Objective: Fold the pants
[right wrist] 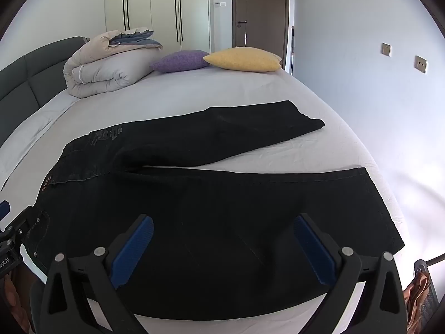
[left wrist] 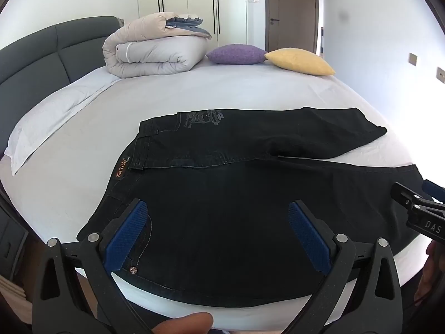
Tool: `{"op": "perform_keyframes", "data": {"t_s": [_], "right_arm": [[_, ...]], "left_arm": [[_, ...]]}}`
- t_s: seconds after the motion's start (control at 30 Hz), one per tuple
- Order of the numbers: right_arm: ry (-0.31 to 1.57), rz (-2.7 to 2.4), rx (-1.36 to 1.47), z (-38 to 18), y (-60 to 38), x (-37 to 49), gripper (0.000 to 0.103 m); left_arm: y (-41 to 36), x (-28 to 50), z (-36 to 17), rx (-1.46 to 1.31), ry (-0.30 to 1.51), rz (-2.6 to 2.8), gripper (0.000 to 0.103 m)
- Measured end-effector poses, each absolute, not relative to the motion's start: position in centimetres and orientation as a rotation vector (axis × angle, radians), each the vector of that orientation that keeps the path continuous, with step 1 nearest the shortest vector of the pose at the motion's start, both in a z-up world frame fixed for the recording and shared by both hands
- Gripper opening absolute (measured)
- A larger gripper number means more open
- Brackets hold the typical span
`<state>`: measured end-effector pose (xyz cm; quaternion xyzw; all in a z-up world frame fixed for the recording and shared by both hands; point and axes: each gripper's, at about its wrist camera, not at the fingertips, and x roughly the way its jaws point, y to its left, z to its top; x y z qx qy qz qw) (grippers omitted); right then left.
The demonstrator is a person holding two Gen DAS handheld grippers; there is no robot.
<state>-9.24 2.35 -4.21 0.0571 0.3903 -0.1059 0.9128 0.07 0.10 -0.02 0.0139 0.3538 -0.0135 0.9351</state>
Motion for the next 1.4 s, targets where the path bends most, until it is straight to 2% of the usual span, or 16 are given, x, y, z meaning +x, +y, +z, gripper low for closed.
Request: {"op": "perform_keyframes", "data": {"t_s": [1.4], "right_arm": [[0.802,-0.215,0.093,-4.2,3.3,-8.9,0.103]], "left_arm": [[0.7,0.0,-0.5,0.019,0.716,-0.036,0.103]]}}
